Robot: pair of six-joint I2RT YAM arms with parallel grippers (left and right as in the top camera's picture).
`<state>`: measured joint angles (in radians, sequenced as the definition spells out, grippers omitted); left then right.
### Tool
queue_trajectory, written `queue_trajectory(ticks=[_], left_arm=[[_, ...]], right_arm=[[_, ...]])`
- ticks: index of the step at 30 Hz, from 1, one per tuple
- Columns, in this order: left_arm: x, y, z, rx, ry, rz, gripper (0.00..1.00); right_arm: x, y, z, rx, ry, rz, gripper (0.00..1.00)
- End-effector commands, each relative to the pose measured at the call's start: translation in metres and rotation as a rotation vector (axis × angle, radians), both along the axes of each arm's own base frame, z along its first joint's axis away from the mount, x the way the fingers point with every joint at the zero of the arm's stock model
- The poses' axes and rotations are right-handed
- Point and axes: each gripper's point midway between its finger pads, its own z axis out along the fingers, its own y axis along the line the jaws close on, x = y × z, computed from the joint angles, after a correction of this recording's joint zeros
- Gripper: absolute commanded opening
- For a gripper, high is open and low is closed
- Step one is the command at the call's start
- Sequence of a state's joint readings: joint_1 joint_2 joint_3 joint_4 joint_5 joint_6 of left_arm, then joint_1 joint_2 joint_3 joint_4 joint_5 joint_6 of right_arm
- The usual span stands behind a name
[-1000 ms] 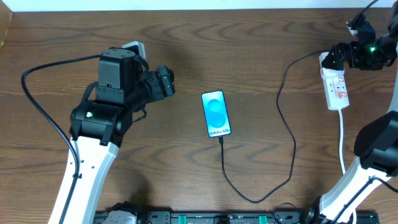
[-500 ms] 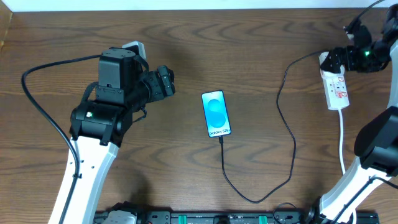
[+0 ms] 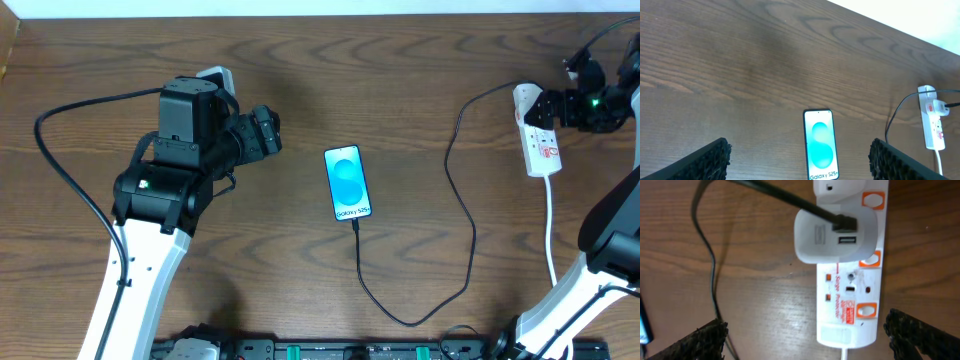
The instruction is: Plug charger to phone and switch on socket
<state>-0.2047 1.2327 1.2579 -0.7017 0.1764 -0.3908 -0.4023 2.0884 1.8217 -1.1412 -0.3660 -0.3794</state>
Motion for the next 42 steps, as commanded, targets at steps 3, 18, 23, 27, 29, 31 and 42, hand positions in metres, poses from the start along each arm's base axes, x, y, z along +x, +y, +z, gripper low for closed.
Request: queue_trajectory(ticks=[3,18,23,27,29,31,42], left_arm=[[0.001,0.004,0.003,0.019,-0.012,0.002,0.89],[0.001,0.004,0.003,0.019,-0.012,0.002,0.89],[0.001,0.004,0.003,0.019,-0.012,0.002,0.89],[0.001,0.004,0.003,0.019,-0.012,0.002,0.89],[0.001,0.004,0.003,0.019,-0.012,0.002,0.89],[0.001,0.004,0.003,0.019,-0.012,0.002,0.89],[0.001,0.004,0.003,0.019,-0.012,0.003,0.89]], right_arm=[[-0.002,-0.001,-0.019,0.014,0.01,-0.022,0.99],[0.023,-0.009,-0.029,0.005,-0.092,-0.088,0.99],[0.026,-0.011,-0.029,0.001,-0.103,-0.089,0.99],[0.029,-0.012,-0.028,0.004,-0.112,-0.11,0.99],[0.032,-0.01,-0.027,0.016,-0.125,-0.108,0.99],[0.034,-0.008,-0.025,0.029,-0.135,-0.105,0.99],[0.028,-0.004,-0.042,0.05,-0.118,-0.12,0.99]])
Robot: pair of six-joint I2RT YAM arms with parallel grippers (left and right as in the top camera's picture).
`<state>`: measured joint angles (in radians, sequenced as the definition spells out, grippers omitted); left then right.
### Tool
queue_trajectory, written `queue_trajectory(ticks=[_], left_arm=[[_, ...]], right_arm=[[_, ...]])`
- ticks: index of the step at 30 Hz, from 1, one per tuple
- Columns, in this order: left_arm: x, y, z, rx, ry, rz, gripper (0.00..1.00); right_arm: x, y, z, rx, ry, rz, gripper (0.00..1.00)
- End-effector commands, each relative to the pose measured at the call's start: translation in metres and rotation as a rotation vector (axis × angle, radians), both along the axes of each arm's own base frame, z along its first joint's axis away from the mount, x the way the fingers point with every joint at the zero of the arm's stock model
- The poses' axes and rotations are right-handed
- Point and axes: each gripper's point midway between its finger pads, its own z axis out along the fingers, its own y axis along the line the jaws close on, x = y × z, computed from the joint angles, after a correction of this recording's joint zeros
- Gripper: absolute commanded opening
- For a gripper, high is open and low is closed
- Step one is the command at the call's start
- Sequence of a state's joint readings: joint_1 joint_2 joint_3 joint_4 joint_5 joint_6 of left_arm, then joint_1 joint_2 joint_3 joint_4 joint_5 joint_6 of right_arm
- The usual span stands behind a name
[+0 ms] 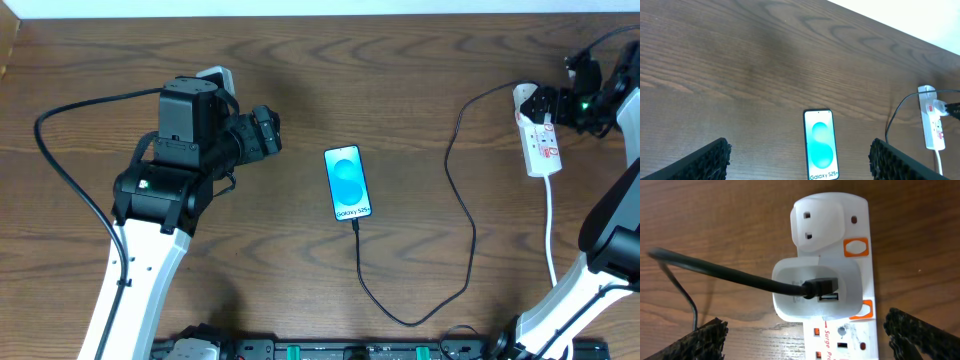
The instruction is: Plug charger to phone and switch on socket
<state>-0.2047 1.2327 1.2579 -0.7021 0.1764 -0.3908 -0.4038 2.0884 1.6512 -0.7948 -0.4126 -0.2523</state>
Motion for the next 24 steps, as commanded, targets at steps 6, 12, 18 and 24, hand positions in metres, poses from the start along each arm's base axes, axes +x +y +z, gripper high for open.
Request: queue_trajectory(ticks=[6,12,18,24], left_arm=[[0.001,0.004,0.003,0.019,-0.012,0.003,0.89],[0.001,0.004,0.003,0.019,-0.012,0.002,0.89],[0.001,0.004,0.003,0.019,-0.012,0.002,0.89],[0.001,0.004,0.003,0.019,-0.012,0.002,0.89]], right_arm=[[-0.013,0.022,-0.024,0.128,0.023,0.012,0.99],[-0.013,0.027,-0.029,0.146,0.01,0.022,0.99],[-0.009,0.02,-0.03,0.107,-0.002,0.013,0.99],[-0.012,0.001,-0.036,-0.002,0.022,-0.004,0.99]])
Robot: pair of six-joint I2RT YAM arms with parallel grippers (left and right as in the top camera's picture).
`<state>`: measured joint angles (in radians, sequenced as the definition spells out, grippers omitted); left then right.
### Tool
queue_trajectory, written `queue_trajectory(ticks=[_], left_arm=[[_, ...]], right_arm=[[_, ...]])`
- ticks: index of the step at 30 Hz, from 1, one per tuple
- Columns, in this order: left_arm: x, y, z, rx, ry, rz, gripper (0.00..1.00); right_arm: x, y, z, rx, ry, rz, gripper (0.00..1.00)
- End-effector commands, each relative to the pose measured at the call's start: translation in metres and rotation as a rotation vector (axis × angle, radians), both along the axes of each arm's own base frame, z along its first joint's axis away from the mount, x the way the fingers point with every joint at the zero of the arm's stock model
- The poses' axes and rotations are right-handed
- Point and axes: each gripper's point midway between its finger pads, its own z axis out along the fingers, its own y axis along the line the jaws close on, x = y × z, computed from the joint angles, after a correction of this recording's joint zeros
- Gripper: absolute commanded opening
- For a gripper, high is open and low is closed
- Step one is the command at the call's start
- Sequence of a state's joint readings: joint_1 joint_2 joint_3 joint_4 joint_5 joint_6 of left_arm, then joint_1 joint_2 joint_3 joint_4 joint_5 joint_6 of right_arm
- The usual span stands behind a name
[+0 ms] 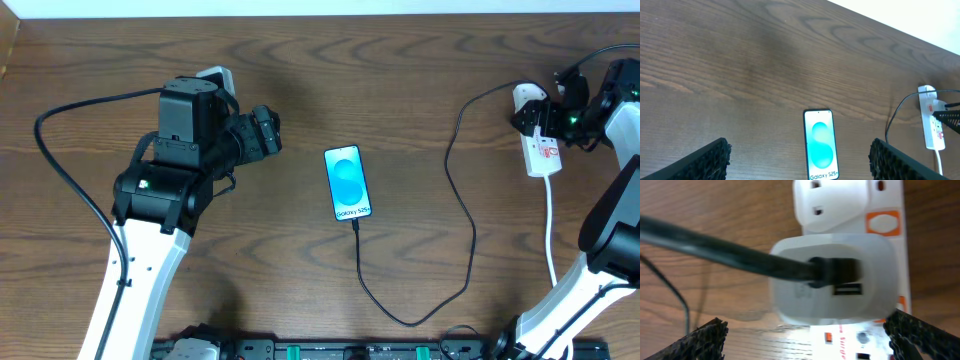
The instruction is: Plug charger to phone and switch on socket
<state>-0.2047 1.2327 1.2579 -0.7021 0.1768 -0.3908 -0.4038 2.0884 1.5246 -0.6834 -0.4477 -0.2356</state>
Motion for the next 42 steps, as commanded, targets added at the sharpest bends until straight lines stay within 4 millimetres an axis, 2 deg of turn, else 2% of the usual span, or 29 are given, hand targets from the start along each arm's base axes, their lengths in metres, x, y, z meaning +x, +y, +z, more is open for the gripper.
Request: queue_trajectory(ticks=[1,11,20,34,42], left_arm=[[0.001,0.004,0.003,0.019,-0.013,0.002,0.89],[0.001,0.004,0.003,0.019,-0.013,0.002,0.89],[0.001,0.004,0.003,0.019,-0.013,0.002,0.89],[0.001,0.004,0.003,0.019,-0.013,0.002,0.89],[0.001,0.004,0.003,0.019,-0.013,0.002,0.89]], right_arm=[[-0.002,-0.009,-0.007,-0.052,0.013,0.008,0.99],[0.003,0.003,-0.002,0.043,-0.005,-0.02,0.99],[-0.004,0.013,-0.024,0.096,0.074,-0.051,0.99],[-0.005,0.022,-0.023,0.125,0.071,-0.026,0.99],[-0.002,0.034,-0.017,0.189,0.051,-0.012,0.99]])
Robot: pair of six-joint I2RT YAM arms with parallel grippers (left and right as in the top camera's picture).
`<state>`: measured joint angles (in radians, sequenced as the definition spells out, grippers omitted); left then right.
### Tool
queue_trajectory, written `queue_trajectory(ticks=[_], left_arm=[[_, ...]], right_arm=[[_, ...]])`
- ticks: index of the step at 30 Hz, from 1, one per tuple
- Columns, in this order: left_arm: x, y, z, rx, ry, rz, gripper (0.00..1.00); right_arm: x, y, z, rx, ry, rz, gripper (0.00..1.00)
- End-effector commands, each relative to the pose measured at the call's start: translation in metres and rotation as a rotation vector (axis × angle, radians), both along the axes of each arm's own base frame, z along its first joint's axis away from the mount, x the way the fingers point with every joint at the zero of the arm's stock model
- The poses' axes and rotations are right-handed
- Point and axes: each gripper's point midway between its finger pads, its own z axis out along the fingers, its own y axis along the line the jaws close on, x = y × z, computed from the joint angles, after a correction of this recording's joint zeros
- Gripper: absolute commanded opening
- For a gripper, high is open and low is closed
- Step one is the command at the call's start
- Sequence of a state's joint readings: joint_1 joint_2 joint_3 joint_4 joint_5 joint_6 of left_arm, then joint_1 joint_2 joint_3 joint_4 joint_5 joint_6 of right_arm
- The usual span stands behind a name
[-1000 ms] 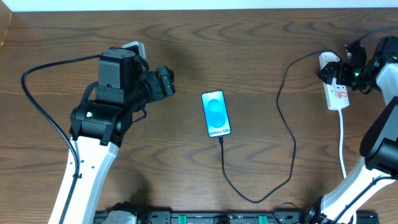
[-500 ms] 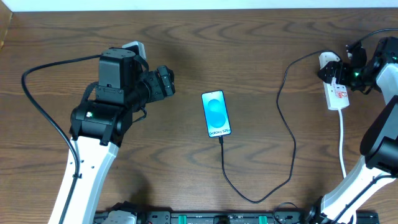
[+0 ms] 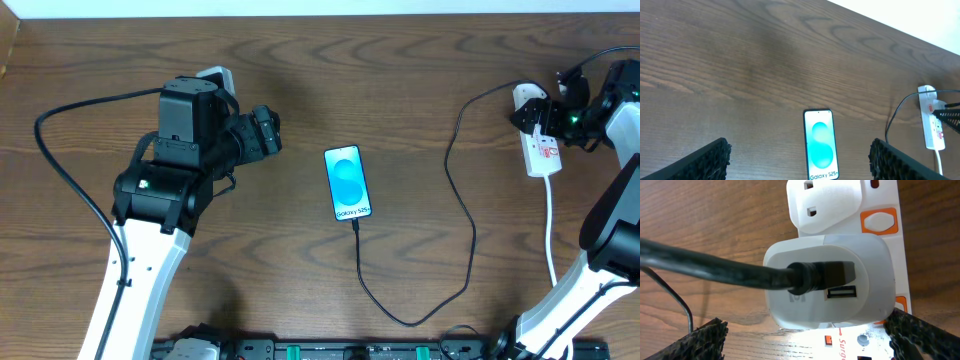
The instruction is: Plug charger to phone and switch on socket
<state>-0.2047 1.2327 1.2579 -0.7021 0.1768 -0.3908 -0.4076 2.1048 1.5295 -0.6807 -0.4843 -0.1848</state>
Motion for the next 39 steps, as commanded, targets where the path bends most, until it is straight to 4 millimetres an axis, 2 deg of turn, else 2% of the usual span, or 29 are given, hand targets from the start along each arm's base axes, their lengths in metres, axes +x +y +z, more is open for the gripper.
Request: queue_trajectory(ticks=[1,11,23,39], left_arm=[[0.001,0.004,0.003,0.019,-0.013,0.002,0.89],[0.001,0.004,0.003,0.019,-0.013,0.002,0.89],[0.001,0.004,0.003,0.019,-0.013,0.002,0.89],[0.001,0.004,0.003,0.019,-0.013,0.002,0.89]], right_arm=[[-0.004,0.031,-0.014,0.133,0.039,0.024,0.99],[-0.004,0.033,-0.015,0.136,0.043,0.023,0.99],[-0.012,0.042,-0.03,0.189,0.052,0.003,0.99],[-0.01,0.054,-0.026,0.258,0.037,0.006,0.99]])
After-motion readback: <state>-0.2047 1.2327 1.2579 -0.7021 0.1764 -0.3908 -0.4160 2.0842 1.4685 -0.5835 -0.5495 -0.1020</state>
